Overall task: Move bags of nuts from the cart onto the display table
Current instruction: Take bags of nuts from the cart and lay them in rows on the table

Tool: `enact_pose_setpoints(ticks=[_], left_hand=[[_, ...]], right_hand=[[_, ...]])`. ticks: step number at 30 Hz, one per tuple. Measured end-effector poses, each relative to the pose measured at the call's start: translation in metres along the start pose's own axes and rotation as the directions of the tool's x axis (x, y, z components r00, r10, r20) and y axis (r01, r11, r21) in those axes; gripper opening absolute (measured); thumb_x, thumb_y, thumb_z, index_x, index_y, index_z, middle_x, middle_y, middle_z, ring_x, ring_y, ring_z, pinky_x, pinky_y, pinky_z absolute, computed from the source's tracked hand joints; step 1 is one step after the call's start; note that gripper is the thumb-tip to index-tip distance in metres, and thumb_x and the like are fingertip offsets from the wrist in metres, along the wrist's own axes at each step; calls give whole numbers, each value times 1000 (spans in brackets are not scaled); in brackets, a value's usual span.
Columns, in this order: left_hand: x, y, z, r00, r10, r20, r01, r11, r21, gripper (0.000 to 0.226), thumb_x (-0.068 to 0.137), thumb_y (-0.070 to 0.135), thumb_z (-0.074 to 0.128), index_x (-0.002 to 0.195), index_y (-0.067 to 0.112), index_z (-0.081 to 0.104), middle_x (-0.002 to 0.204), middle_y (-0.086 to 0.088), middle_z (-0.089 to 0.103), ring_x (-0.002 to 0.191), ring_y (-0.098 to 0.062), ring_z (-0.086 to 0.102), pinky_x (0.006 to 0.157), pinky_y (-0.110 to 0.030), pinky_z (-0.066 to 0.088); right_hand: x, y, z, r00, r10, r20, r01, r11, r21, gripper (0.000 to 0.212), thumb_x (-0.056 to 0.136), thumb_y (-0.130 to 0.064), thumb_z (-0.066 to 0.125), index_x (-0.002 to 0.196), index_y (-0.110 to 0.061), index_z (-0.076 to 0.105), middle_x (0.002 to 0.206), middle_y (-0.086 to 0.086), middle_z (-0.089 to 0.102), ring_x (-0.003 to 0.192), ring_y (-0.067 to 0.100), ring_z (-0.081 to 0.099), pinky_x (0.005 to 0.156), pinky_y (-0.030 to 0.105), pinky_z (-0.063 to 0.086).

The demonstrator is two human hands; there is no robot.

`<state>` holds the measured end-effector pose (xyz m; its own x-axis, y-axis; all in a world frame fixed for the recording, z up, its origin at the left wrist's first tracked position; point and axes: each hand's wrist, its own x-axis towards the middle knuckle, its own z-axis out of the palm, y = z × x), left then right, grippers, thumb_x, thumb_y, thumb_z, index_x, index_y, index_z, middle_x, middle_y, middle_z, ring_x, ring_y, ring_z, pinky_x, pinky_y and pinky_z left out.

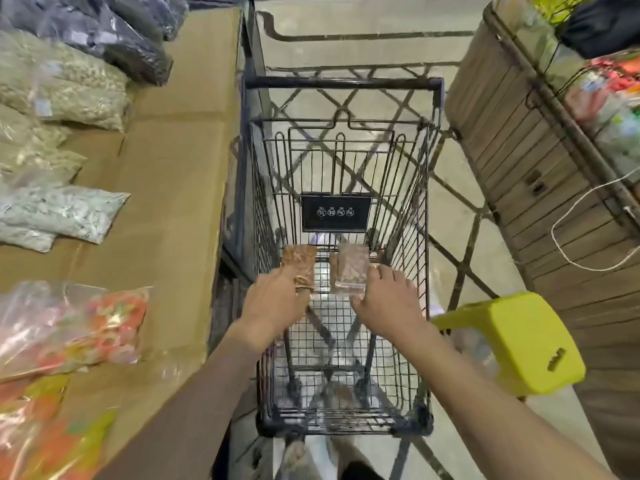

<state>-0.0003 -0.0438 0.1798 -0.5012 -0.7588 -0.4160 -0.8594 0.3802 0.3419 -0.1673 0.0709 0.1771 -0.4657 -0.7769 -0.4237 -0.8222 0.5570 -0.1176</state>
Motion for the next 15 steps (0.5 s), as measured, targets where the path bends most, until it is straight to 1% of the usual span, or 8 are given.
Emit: enact_pose_setpoints(ticks=[2,4,6,7,10,12,13,15], left_hand=[[29,4,7,998,-38,50,38,999,-5,21,101,42,54,108,22,58,110,-4,70,102,-29,67,92,-47,58],[58,6,17,993,-75,95,75,997,8,30,101,43,50,116,19,60,112,-4,69,106,-28,64,97,-46,56],[85,7,28,989,-92,115,97,995,-38,30,101,41,49,120,21,62,113,-3,67,110,-26,61,102,-45,53],[98,7,34,987,-101,124,111,991,-74,27,102,38,50,119,21,63,111,-2,67,109,-25,61,101,-44,53],[135,-2,57,979,-125,161,153,972,-178,16,107,31,52,105,20,63,99,2,67,95,-18,67,84,-34,54],[158,-11,73,969,-164,186,210,942,-263,10,107,34,55,103,25,59,95,8,68,86,-11,66,83,-33,54],[171,-18,82,962,-193,191,246,919,-307,10,106,38,57,109,28,58,100,10,69,89,-11,67,87,-35,54],[193,-30,98,949,-257,182,308,872,-379,26,103,45,61,121,26,59,113,8,70,100,-17,69,93,-38,54]], right_hand=[[28,7,7,1000,-10,24,10,1000,2,76,106,-49,44,165,-6,22,166,16,36,150,37,38,126,55,29],[57,14,14,998,-14,55,14,1000,-7,78,106,-51,44,166,-6,21,166,17,35,151,37,37,127,55,28],[86,19,25,996,-11,83,12,1000,-12,78,106,-53,43,165,-6,22,166,18,36,151,38,38,126,55,31],[99,22,31,996,-8,92,9,1000,-12,77,107,-54,41,164,-6,25,164,19,38,149,38,40,124,55,34],[138,29,50,994,-1,107,-3,999,39,75,107,-56,41,163,-7,28,160,19,43,145,37,43,121,52,39],[163,32,63,993,18,114,-31,994,109,77,107,-53,47,163,-6,26,160,20,43,144,39,43,118,50,40],[175,34,72,992,27,120,-45,988,146,77,106,-51,50,163,-5,25,160,21,42,144,40,44,118,50,40],[197,37,86,989,70,133,-99,969,228,76,106,-47,53,162,-4,27,157,23,45,140,41,47,114,49,43]])
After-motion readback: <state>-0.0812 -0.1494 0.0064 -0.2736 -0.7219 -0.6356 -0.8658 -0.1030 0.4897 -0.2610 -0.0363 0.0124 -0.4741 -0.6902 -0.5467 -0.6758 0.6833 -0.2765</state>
